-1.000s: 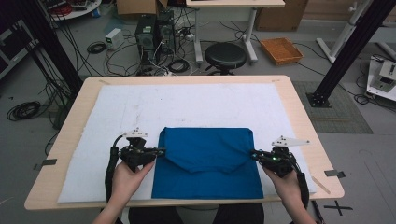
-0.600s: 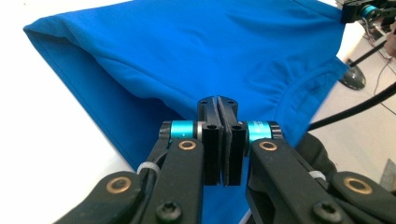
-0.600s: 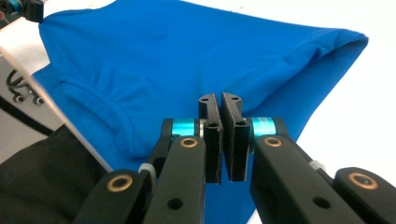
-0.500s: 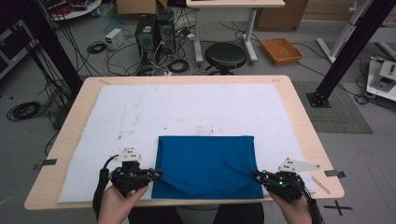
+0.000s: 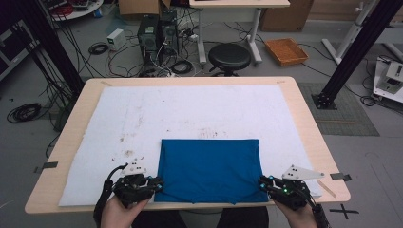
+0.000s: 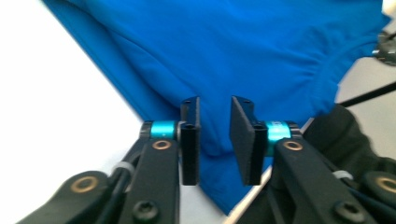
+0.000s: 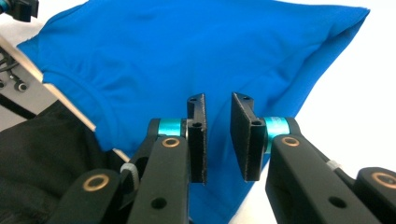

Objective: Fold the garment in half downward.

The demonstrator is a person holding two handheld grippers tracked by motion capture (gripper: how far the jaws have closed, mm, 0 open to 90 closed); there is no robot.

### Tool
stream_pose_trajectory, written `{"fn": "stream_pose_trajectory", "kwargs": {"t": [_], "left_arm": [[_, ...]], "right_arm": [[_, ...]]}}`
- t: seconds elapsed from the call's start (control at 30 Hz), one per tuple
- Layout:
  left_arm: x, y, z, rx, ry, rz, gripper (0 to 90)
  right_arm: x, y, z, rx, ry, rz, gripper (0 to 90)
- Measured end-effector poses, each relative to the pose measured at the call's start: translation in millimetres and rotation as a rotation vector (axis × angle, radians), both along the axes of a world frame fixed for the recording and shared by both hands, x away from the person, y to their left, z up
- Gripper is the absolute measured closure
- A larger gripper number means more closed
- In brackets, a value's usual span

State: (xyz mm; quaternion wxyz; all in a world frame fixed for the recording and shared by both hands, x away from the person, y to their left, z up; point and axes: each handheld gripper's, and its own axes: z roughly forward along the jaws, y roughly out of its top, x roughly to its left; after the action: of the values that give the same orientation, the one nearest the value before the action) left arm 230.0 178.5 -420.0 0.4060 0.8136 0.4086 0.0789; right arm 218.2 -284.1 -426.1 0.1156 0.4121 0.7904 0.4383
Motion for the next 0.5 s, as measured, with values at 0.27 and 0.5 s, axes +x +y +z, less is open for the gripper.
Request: {"fn": "stream_pose_trajectory", "kwargs": {"t": [0.27,0.5], "left_arm": [[29.1,8.3,10.2,0.015,-0.127,0.071,57.0],[69.0,15.4,11.8,0.002,-0.189,0.139,57.0]], "right_arm": [[29.8,-9.5,11.1,-0.006,-0.076,-0.084,64.3],[77.6,-12.6,13.7,0.028,-0.094,-0.152,62.1]]}}
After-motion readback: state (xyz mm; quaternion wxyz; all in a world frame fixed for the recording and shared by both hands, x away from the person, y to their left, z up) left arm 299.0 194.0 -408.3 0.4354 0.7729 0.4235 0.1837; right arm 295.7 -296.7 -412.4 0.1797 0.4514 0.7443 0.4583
